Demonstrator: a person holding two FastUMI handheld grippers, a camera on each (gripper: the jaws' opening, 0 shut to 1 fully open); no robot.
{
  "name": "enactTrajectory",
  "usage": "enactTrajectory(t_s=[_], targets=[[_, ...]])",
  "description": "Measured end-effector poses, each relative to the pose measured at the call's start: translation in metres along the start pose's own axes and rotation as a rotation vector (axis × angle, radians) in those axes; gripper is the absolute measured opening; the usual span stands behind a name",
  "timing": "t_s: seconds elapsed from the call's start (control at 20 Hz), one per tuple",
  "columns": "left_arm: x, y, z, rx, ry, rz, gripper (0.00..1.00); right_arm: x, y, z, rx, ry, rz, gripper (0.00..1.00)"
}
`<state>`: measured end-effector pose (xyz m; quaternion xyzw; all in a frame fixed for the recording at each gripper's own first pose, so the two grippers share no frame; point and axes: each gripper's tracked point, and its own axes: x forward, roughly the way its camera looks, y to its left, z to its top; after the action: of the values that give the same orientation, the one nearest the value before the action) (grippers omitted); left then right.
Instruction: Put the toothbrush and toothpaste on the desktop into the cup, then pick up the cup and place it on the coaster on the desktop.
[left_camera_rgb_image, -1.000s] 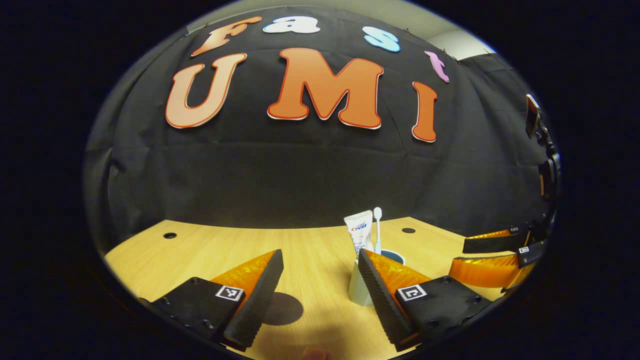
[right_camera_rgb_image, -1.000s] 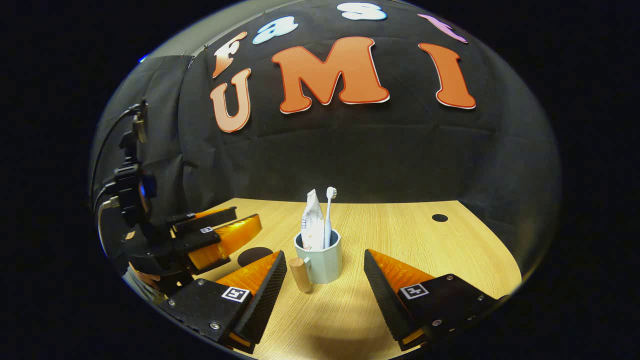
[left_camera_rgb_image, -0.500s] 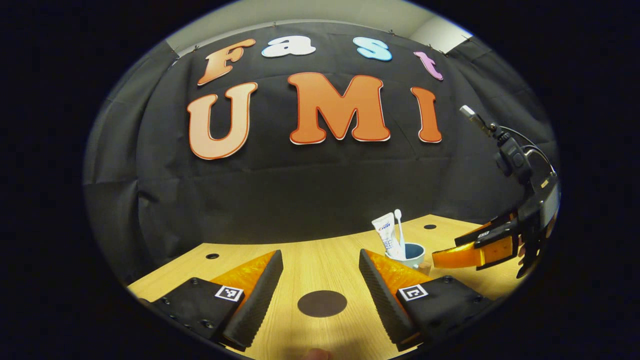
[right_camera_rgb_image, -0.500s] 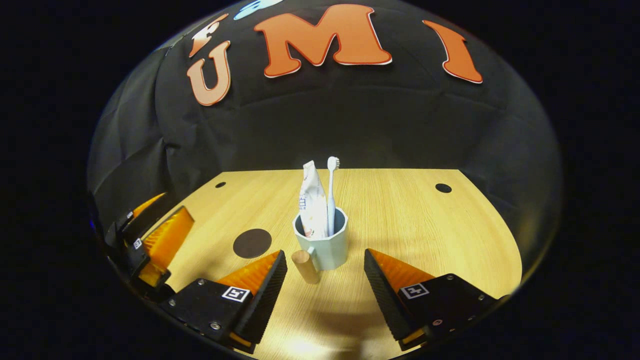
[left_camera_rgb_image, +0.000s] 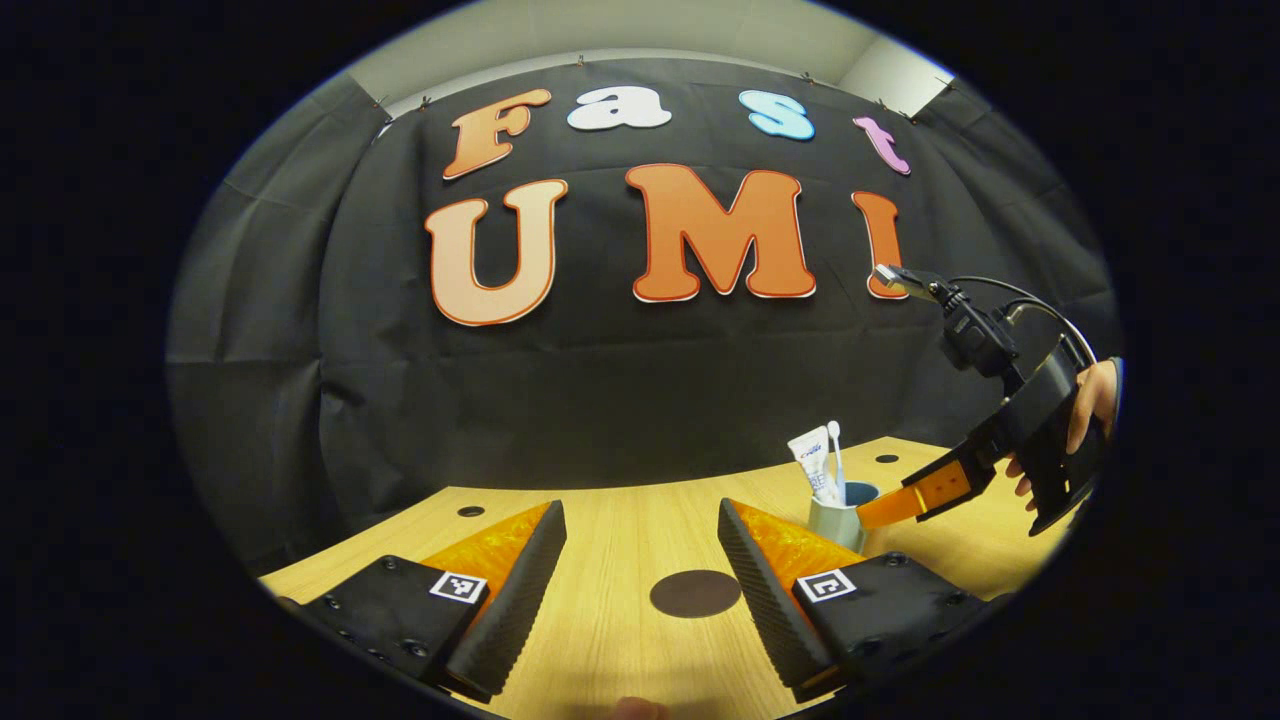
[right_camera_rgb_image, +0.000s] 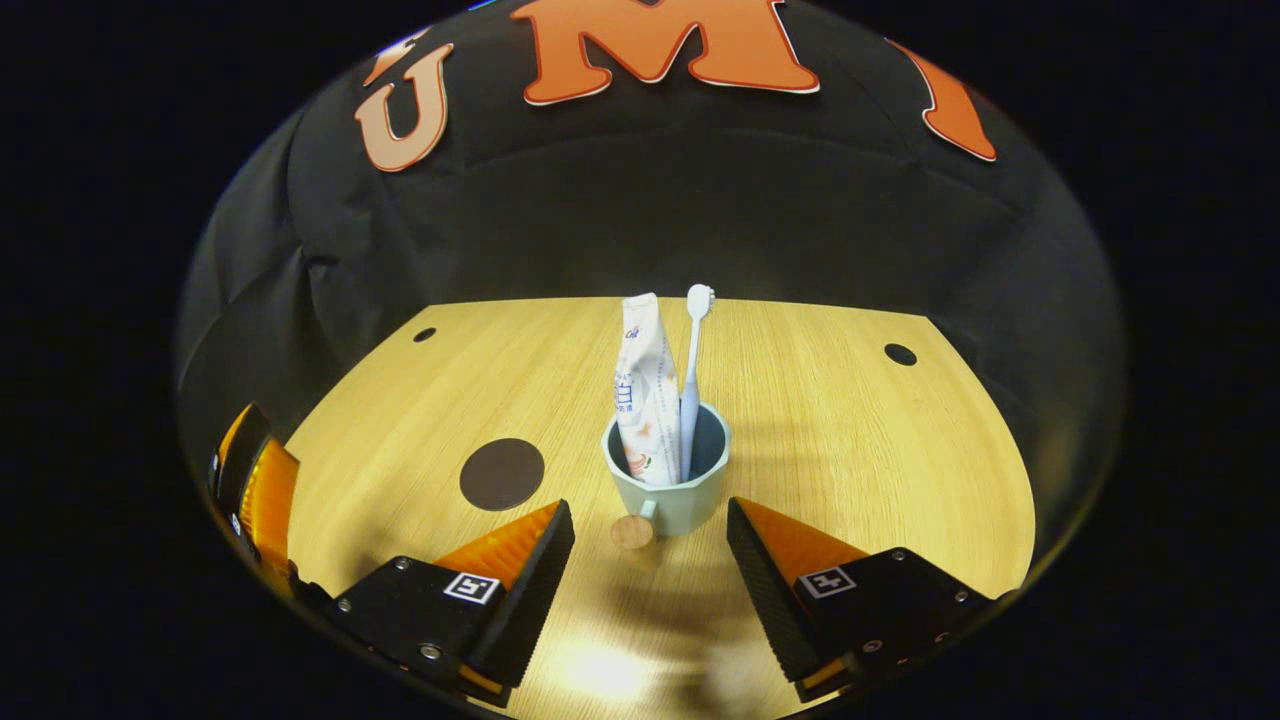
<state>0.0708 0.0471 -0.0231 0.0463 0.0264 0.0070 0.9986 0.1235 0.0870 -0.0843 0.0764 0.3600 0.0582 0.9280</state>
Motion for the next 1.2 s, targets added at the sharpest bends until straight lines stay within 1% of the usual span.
enactTrajectory(t_s=[0.1,0.15,0.2,0.35,0.5,0.6,0.7,0.75,0.8,0.85,0.9,1.0,1.1,1.15,1.2], targets=[[-0.005,0.007,-0.005,-0.008,0.005,0.009,0.97,0.006,-0.004,0.001,-0.033,0.022,-0.038,0.93],[-0.008,0.009,-0.009,-0.012,0.011,0.013,0.98,0.009,-0.002,-0.002,-0.027,0.043,-0.037,0.93],[-0.009,0.012,-0.013,-0.016,0.016,0.018,0.97,0.012,-0.001,-0.003,-0.021,0.06,-0.033,0.93],[-0.014,0.021,-0.007,-0.02,0.003,0.029,0.98,0.025,-0.013,-0.01,-0.029,0.112,-0.092,0.93],[-0.016,0.026,0.005,-0.005,-0.04,0.028,0.98,0.036,-0.014,-0.014,0.016,0.151,-0.088,0.93],[-0.018,0.03,0.009,0.01,-0.052,0.032,0.98,0.039,-0.013,-0.019,0.022,0.183,-0.073,0.9],[-0.023,0.034,0.013,0.016,-0.069,0.033,0.98,0.042,-0.018,-0.026,-0.002,0.216,-0.077,0.86],[-0.024,0.037,0.015,0.012,-0.079,0.037,0.97,0.042,-0.021,-0.028,-0.015,0.228,-0.082,0.81],[-0.027,0.041,0.014,0.005,-0.084,0.042,0.96,0.044,-0.024,-0.032,-0.024,0.244,-0.086,0.8],[-0.026,0.045,0.013,-0.001,-0.082,0.047,0.98,0.043,-0.027,-0.032,-0.028,0.254,-0.091,0.75],[-0.027,0.048,0.011,-0.003,-0.075,0.053,0.96,0.043,-0.029,-0.033,-0.034,0.259,-0.093,0.71],[-0.027,0.051,0.007,-0.008,-0.063,0.06,0.98,0.045,-0.033,-0.034,-0.042,0.271,-0.103,0.58],[-0.027,0.049,0.005,-0.014,-0.058,0.054,0.98,0.051,-0.036,-0.038,-0.04,0.284,-0.117,0.51],[-0.027,0.048,0.004,-0.015,-0.057,0.052,0.98,0.053,-0.035,-0.041,-0.034,0.292,-0.123,0.42],[-0.026,0.048,0.003,-0.017,-0.056,0.05,0.98,0.054,-0.034,-0.042,-0.028,0.298,-0.12,0.37]])
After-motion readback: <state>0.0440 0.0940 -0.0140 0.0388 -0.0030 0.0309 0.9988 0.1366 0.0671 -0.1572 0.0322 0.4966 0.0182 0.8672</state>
